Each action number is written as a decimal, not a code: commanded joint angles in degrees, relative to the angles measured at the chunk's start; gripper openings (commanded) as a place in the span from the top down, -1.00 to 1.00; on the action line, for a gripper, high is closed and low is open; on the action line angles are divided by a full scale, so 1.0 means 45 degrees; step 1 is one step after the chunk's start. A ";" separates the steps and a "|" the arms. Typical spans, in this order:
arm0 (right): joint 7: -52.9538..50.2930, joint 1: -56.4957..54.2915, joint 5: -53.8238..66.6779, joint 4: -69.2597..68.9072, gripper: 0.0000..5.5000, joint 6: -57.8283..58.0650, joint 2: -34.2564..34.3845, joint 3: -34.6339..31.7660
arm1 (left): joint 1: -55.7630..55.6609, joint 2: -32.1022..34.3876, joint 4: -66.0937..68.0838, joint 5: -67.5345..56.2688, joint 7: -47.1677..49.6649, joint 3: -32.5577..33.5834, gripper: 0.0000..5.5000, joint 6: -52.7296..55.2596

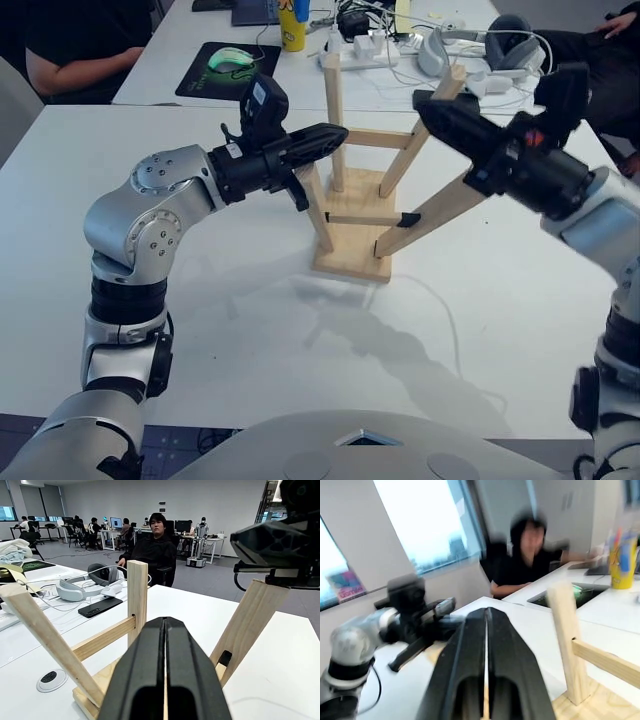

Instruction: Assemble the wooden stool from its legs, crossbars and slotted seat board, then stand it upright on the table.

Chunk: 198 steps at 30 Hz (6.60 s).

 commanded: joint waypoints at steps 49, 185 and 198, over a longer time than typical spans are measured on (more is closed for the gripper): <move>-0.0443 0.2643 0.0034 -0.0018 1.00 0.1238 -0.1784 0.2781 | 0.1277 -0.0524 -0.1410 -0.0867 0.1659 -0.0707 0.99 0.1178; -0.5556 0.2258 -1.0756 -0.2107 1.00 -0.0533 0.6168 0.1381 | 0.4406 -0.5152 -0.4377 0.4771 0.8243 -0.1692 0.99 0.0003; -0.5010 0.0663 -1.2634 0.0480 1.00 -0.1369 0.6611 0.1615 | 0.3287 -0.5016 -0.1654 0.6022 0.8365 -0.1112 0.99 -0.1777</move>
